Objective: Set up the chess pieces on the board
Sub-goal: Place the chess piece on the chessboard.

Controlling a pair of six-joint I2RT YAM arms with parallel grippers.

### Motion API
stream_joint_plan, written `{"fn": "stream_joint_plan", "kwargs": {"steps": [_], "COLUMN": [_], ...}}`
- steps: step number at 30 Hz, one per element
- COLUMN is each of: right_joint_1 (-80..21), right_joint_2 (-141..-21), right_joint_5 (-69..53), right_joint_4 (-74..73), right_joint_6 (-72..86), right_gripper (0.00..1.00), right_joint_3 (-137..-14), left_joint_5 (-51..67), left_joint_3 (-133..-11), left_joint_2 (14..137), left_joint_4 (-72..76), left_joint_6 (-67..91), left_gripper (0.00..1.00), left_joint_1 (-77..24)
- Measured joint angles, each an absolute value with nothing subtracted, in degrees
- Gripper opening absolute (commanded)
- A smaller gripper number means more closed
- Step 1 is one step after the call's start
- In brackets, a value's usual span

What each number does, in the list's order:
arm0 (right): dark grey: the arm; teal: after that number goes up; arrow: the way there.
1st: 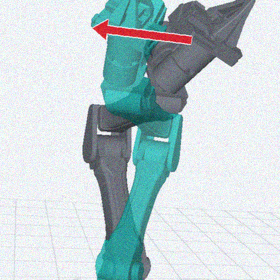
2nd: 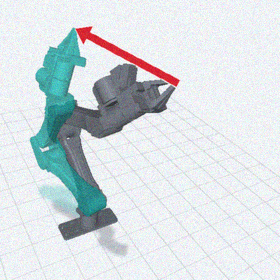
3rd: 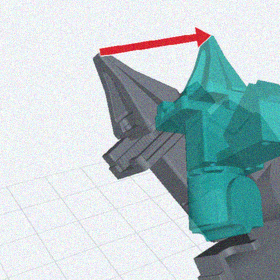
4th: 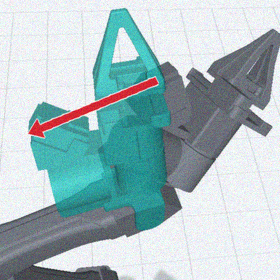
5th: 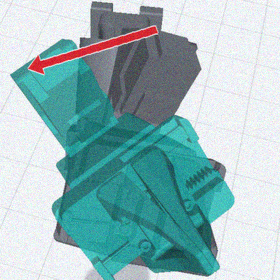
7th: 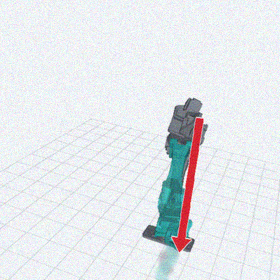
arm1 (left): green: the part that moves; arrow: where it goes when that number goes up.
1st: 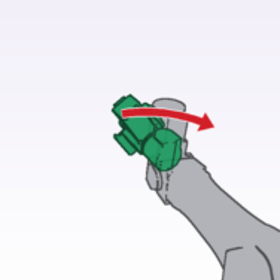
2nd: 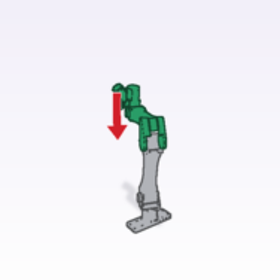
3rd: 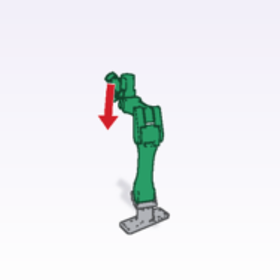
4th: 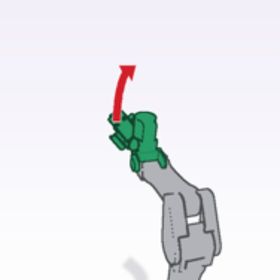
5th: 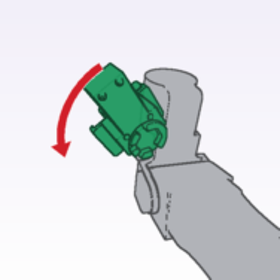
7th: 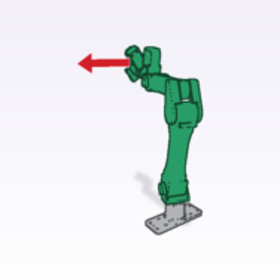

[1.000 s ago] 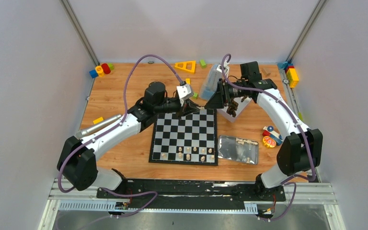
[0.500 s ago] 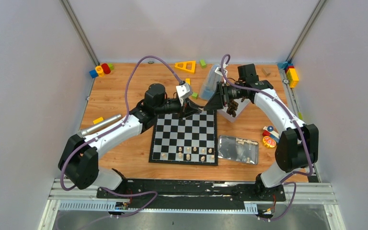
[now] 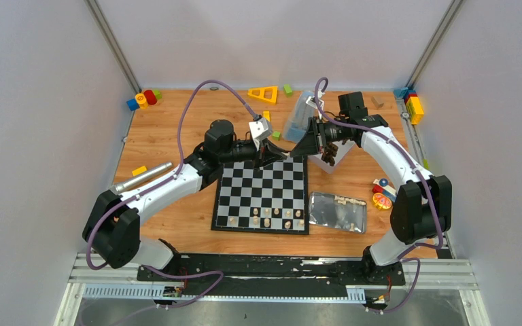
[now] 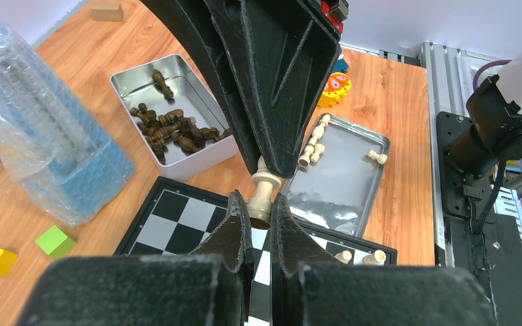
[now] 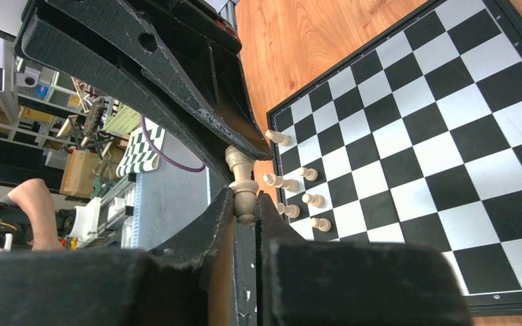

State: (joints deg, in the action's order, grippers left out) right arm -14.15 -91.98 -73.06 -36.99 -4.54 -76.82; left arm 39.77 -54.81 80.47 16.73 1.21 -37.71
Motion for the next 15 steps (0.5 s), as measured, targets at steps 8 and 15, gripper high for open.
{"fn": "stream_joint_plan", "kwargs": {"steps": [8, 15], "right_joint_1": [-13.8, -13.6], "right_joint_2": [-91.6, -86.5], "right_joint_5": [-72.4, -65.9], "right_joint_4": [-37.3, -46.6], "right_joint_6": [-5.7, -15.4], "right_gripper": [0.0, 0.0], "right_joint_3": [-76.8, -77.8], "left_joint_5": [40.0, 38.9], "left_joint_3": [-54.7, -55.5], "left_joint_2": [80.5, 77.6], "left_joint_4": [14.5, -0.1], "left_joint_6": [-2.3, -11.7], "left_gripper": [0.77, 0.92], "left_joint_1": [-37.7, -36.0]}}
